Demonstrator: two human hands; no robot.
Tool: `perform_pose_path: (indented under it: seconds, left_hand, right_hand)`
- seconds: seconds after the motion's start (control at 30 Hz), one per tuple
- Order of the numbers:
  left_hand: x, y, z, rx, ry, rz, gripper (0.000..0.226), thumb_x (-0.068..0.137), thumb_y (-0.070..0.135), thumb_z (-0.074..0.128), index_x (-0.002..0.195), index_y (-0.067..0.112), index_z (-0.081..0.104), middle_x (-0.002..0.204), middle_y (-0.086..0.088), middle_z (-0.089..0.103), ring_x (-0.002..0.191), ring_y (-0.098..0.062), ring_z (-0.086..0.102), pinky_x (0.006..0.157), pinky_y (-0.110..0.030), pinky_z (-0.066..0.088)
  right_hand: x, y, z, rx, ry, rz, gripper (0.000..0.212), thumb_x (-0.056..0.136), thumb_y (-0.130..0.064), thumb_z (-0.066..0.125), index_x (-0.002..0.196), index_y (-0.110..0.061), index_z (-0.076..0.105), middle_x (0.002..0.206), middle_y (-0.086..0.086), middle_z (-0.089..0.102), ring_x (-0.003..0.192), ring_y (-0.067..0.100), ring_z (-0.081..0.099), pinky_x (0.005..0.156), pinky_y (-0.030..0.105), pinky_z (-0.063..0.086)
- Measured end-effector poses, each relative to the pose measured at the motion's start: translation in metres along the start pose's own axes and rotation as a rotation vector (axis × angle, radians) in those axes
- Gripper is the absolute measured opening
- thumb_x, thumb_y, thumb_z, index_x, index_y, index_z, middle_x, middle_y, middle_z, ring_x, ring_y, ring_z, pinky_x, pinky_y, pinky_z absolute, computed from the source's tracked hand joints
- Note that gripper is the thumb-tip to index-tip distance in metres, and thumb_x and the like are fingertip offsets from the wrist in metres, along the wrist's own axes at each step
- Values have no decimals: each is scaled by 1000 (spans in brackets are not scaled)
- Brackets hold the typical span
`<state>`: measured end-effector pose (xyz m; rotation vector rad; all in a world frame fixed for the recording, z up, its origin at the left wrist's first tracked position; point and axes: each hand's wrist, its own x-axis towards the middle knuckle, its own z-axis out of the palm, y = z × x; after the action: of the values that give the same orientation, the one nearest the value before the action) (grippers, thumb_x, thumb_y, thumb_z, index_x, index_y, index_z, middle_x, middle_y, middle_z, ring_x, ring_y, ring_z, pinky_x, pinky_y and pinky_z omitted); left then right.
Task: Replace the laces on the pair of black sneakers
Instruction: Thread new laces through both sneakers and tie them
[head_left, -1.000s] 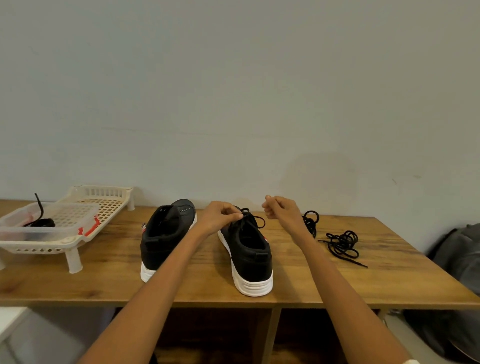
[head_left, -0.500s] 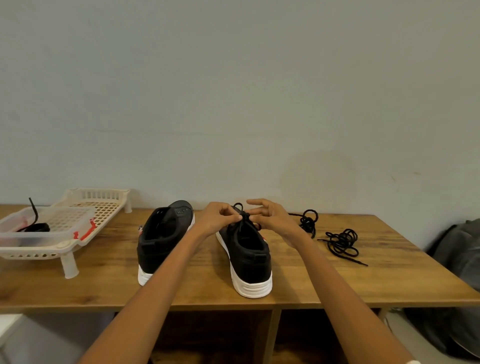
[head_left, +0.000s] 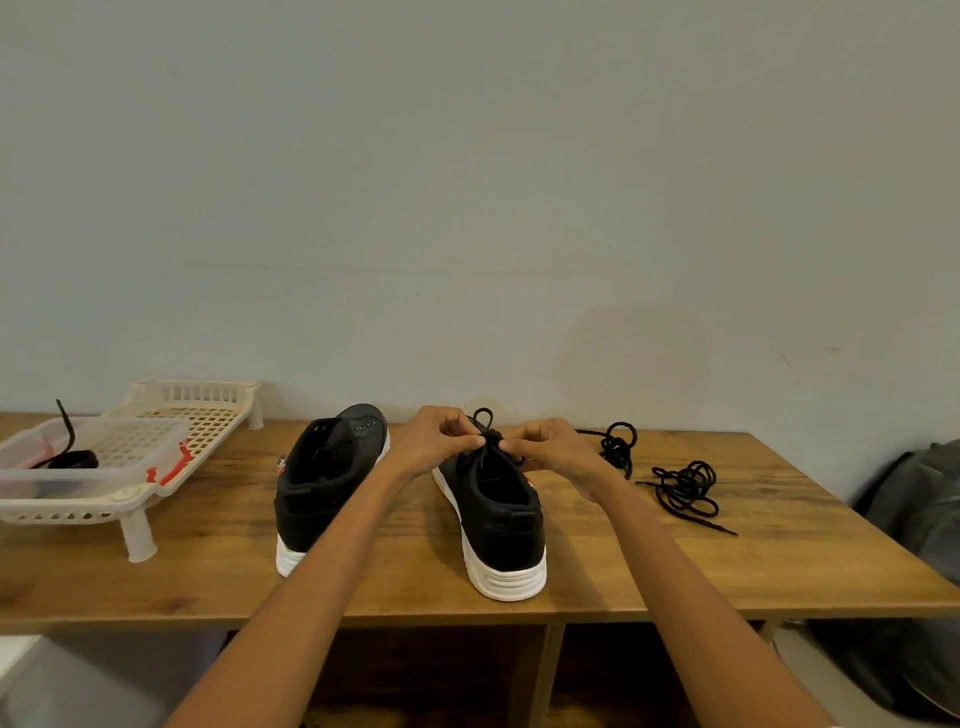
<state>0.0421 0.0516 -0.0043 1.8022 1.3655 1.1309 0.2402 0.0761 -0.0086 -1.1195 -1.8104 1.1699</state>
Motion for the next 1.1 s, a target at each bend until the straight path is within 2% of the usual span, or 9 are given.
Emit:
perform_pose_path:
  seconds: [0.17, 0.3, 0.37, 0.5, 0.6, 0.67, 0.73, 0.9, 1.1]
  left_hand:
    - [0, 0, 1, -8, 26, -50, 9, 82, 16, 72, 74, 19, 69, 80, -5, 70, 80, -21, 64, 82, -38, 53]
    - [1, 2, -4, 2, 9, -117, 11, 84, 18, 70, 80, 8, 69, 71, -4, 66, 64, -15, 62, 67, -28, 55]
    - [1, 3, -10, -25, -29, -183, 12, 86, 15, 68, 80, 5, 67, 70, -6, 65, 57, -11, 64, 59, -21, 56]
    - [0, 3, -16, -16, -88, -258, 11, 87, 12, 67, 83, 2, 67, 70, -6, 66, 51, -8, 64, 54, -19, 54]
    - [1, 1, -15, 56, -124, -248, 14, 90, 9, 62, 97, -1, 69, 72, -3, 66, 49, -4, 61, 55, -17, 53]
    - [2, 1, -14, 76, -137, -236, 16, 92, 9, 59, 103, 1, 68, 76, -3, 66, 48, -3, 61, 53, -16, 52]
    - [2, 2, -13, 56, -123, -244, 19, 94, 16, 57, 103, 2, 68, 79, -5, 65, 47, -3, 60, 53, -16, 53]
    - [0, 2, -4, 28, -12, -256, 28, 91, 31, 61, 97, 4, 69, 76, -3, 65, 57, -11, 59, 55, -20, 51]
    - [6, 6, 0, 14, 23, -237, 17, 86, 22, 68, 94, 7, 71, 74, -4, 64, 62, -14, 60, 52, -15, 52]
  right_hand:
    - [-1, -2, 3, 65, 68, -10, 18, 89, -15, 65, 98, 0, 68, 87, 8, 68, 77, 13, 69, 66, 23, 56]
    - [0, -6, 1, 80, 66, 60, 7, 90, -5, 58, 83, -2, 59, 79, 8, 63, 70, 15, 65, 62, 24, 55]
    - [0, -8, 0, 70, 59, 84, 14, 87, 0, 56, 74, -4, 54, 72, 8, 57, 65, 16, 62, 61, 25, 55]
    - [0, -8, 1, -34, 27, 84, 22, 84, 0, 53, 63, -8, 48, 65, 5, 49, 59, 12, 56, 59, 20, 52]
    - [-1, -8, 3, -103, -6, 100, 17, 92, -14, 55, 80, -3, 62, 75, 5, 59, 67, 9, 60, 60, 16, 51]
    - [-2, -5, 5, -139, -33, 116, 34, 96, -33, 53, 103, -3, 67, 90, 3, 66, 80, 11, 62, 64, 16, 49]
    - [-4, -2, 7, -121, -33, 100, 41, 96, -43, 49, 112, -9, 66, 101, 5, 67, 91, 15, 62, 69, 18, 48]
    - [-2, -5, 11, 6, -10, 22, 36, 93, -39, 55, 102, -8, 71, 100, 10, 70, 96, 19, 66, 82, 23, 53]
    - [-2, -3, 6, 48, 49, -1, 33, 86, -35, 68, 94, -3, 70, 91, 11, 71, 88, 21, 70, 76, 24, 56]
